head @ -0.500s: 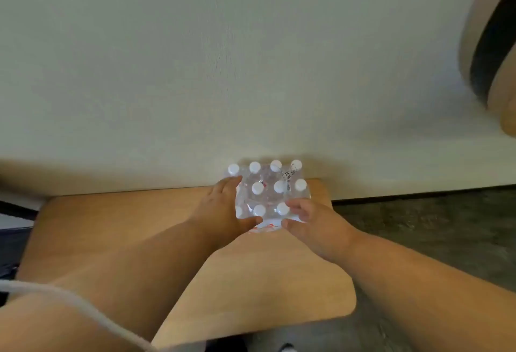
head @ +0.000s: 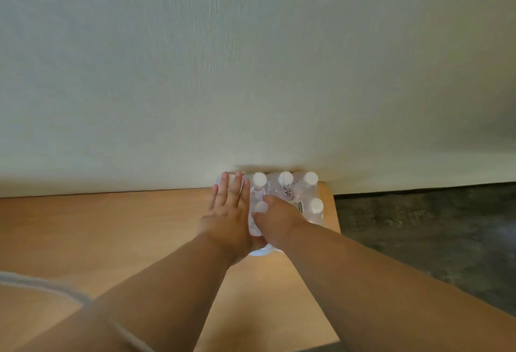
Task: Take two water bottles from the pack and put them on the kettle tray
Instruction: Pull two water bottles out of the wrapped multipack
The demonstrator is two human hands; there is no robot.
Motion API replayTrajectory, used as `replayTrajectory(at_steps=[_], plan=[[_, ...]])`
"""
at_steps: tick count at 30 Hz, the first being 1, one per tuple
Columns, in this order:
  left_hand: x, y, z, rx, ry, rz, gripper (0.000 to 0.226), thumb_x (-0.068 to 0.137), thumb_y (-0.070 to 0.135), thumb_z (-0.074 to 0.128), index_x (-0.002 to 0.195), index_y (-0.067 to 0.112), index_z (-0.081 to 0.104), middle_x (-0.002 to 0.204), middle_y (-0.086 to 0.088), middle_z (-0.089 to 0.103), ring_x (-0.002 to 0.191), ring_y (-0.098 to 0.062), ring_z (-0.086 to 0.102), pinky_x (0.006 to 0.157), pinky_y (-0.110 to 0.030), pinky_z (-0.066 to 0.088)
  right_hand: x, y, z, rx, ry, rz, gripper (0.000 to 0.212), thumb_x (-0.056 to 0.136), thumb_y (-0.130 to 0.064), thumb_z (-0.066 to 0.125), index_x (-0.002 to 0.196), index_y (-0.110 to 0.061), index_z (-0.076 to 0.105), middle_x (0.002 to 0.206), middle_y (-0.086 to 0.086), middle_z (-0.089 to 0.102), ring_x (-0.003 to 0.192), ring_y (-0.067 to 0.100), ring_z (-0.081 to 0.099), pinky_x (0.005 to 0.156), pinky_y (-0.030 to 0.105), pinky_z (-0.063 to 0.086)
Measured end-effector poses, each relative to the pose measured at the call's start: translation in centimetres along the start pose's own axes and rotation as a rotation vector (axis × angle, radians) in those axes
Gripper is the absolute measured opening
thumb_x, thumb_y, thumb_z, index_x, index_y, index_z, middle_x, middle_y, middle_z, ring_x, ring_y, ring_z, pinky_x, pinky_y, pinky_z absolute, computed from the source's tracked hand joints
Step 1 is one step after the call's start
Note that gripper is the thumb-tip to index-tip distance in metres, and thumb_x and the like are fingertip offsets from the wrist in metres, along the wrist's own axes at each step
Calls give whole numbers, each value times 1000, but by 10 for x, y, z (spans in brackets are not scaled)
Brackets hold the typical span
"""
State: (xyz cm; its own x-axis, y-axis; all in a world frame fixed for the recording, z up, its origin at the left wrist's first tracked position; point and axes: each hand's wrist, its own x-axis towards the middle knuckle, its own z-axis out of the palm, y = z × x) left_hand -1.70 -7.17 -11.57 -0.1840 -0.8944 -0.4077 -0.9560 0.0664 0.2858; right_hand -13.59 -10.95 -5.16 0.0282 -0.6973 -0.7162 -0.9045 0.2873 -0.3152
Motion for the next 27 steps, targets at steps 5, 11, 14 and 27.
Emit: replayTrajectory(at_steps=[5,11,14,27], plan=[[-1,0,-3,-2,-1,16,123,70,91,29,145,16,-34,146,-3,-54,146,-33,-43,122,-47,-22,28,-21,4,-331,-12,71,33,82,-26,55,110,-9,60,118,13,62,108,31,58,79,37,45],[2,-1,0,3,-20,44,122,69,89,28,129,21,-52,147,-2,-54,129,-29,-59,122,-48,-23,45,-28,8,-578,-292,130,52,82,-24,61,131,-12,48,137,13,49,124,31,45,96,44,42],[3,-2,1,0,-37,48,120,69,91,24,127,21,-54,139,0,-61,126,-27,-64,120,-47,-26,44,-33,5,-594,-327,147,46,84,-23,59,128,-13,52,130,12,55,117,31,52,90,42,44],[0,0,-2,57,-33,30,117,65,91,9,141,18,-41,156,-5,-45,134,-29,-56,118,-45,-25,-7,-42,-28,-472,-174,35,37,84,-24,53,118,-11,56,125,11,58,114,32,54,88,42,44]])
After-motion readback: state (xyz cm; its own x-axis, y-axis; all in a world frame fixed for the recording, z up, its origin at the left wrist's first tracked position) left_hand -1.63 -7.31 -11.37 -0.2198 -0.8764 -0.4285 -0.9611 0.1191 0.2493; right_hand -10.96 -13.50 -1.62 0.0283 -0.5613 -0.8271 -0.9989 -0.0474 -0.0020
